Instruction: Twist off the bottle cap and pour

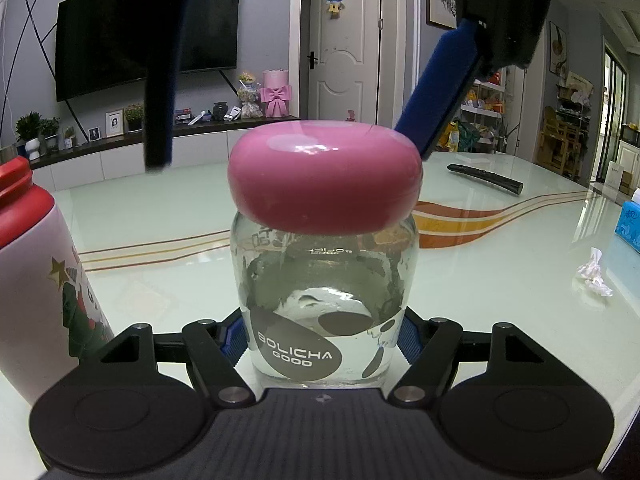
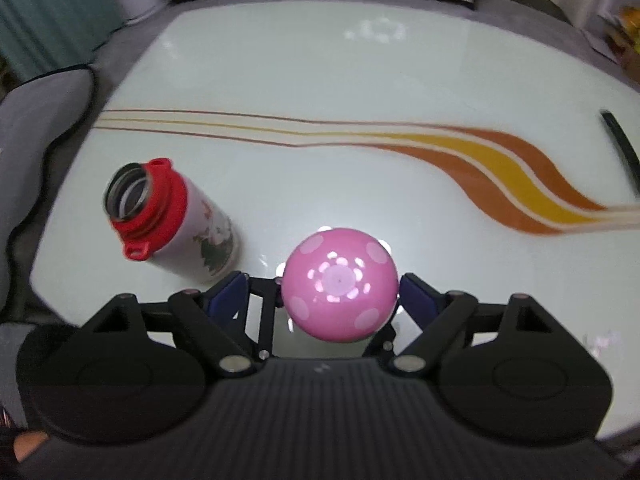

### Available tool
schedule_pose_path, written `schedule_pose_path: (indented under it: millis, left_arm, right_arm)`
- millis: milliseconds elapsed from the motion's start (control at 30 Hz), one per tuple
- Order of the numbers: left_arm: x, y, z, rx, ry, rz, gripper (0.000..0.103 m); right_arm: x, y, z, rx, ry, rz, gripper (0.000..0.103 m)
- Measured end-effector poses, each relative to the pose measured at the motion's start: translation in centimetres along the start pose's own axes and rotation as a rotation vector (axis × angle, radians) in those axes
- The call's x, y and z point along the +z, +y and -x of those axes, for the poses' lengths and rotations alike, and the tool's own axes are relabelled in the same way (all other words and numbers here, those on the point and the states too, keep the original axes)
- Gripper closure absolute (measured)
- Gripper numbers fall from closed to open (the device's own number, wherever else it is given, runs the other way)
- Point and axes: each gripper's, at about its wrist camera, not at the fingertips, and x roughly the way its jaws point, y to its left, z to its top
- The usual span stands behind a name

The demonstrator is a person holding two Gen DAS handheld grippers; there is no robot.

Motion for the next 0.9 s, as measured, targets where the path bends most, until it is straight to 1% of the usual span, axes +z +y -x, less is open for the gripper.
schedule_pose_path:
  millis: [133,200,300,467,633,800,833,900]
  left_arm:
    - [0.0,0.0,0.1,0.0,0.0,0.001,0.029]
    - [-0.1,0.0,0.2,0.0,0.0,0.002,0.029]
    - [0.0,-0.4,0.2,0.001,0.0,0.001,0.029]
    - [0.1,-0.6,0.3,0.0,0.001,0.003,0.029]
    - [0.0,-0.7,0.4,-0.001,0.0,0.005,0.029]
    - [0.0,-0.9,0.4,0.0,0.0,0.004,0.029]
    - [0.0,-0.9,0.4,0.0,0.0,0.004,0.029]
    - [-0.1,-1.0,0.5,0.0,-0.001,0.003,0.029]
  right_arm:
    - [0.0,0.4,-0.4,-0.051,-0.008,0.005,0.03]
    - [-0.1,0.5,-0.5,-0.073,-0.006,0.034,0.037]
    - [0.0,0.4,-0.5,-0.067,0.004,0.087,0.038]
    - [0.2,0.3,-0.9,-0.027,0.021,0.211,0.038]
    - [0.7,-0.2,-1.1,0.061,0.05,0.392,0.038]
    - [0.1,-0.2,-1.1,0.117,0.03,0.62,0.038]
    - [0.1,-0.3,-1.1,0.126,0.027,0.644,0.038]
    - [0.2,-0.4,-1.1,0.126,0.028,0.599,0.038]
